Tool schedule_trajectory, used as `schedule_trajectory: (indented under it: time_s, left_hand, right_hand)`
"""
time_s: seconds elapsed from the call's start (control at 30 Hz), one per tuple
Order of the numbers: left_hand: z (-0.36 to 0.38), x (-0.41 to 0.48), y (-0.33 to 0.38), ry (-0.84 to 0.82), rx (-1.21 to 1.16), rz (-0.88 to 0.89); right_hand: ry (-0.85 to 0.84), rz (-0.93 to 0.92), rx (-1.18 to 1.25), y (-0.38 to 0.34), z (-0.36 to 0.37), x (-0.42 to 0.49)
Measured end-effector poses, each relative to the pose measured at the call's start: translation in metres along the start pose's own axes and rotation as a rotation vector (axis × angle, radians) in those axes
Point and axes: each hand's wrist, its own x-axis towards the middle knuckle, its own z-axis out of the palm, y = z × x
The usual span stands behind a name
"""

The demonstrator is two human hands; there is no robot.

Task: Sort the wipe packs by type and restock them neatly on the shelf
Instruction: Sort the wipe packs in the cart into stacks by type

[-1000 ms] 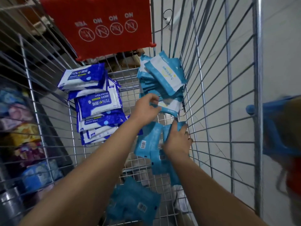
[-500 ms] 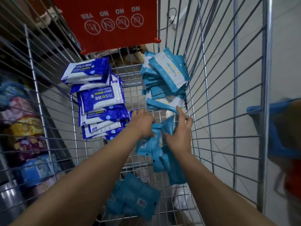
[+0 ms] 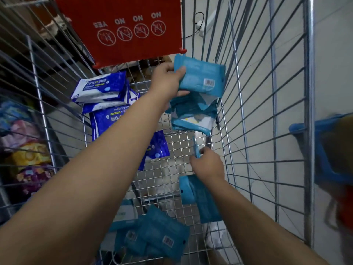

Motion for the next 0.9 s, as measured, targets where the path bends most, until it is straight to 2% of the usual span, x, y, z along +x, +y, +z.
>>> schedule_trajectory:
  time_s: [0.13,0.33,0.43,0.57,0.73,0.9]
  left_hand:
    - [-0.001,0.008,-0.024,0.097,-0.121,-0.129]
    - [-0.016,0.001,-0.041,0.246,0.009,0.060]
    - [-0.027,-0.007,-0.055,0.317,0.037,0.090]
    - [-0.038,-0.026,-0.087,0.332,0.112,0.076]
    - [-0.036,-0.051,-0.121,0.243,0.101,-0.060]
    - [-0.032,-0.071,-0.145,0.122,0.217,-0.083]
  right_hand:
    - [0.072,-0.015,0.359,-0.014,-0.003,0.008]
    - [0.184,-0.172,0.923,-0.061,-0.022,0.007]
    - [0.206,-0.196,1.121,-0.085,-0.037,0.017]
    - [0.227,-0.145,1.211,-0.101,-0.050,0.032]
    - [0.238,-0.085,1.245,-0.100,-0.051,0.033]
    - [0.286,-0.255,1.310,-0.126,-0.074,0.042]
